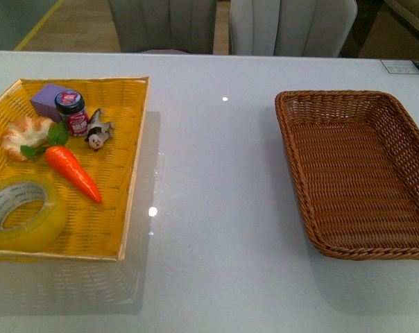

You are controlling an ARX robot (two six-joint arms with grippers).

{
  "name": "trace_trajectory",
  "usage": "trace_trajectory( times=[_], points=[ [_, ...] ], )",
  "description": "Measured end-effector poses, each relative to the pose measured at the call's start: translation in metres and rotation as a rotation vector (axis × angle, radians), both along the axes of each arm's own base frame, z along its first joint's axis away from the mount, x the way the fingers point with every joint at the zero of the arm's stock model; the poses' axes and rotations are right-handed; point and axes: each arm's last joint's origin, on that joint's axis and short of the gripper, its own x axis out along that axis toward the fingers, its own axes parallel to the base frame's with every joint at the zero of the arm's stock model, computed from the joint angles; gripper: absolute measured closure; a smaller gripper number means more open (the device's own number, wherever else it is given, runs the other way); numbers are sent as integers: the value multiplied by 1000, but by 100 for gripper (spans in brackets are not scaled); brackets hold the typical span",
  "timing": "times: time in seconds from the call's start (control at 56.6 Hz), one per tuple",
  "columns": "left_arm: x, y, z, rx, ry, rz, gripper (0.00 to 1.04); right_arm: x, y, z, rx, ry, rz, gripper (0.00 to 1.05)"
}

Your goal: Move tape to another basket

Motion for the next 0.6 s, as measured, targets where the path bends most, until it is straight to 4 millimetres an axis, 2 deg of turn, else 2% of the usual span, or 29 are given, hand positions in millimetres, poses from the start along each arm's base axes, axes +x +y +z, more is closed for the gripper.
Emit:
trace_trajectory(
  times=[0.601],
  points=[
    [0, 0, 0, 0, 0, 0, 9, 0, 0, 0, 0, 0, 0, 9]
  ],
)
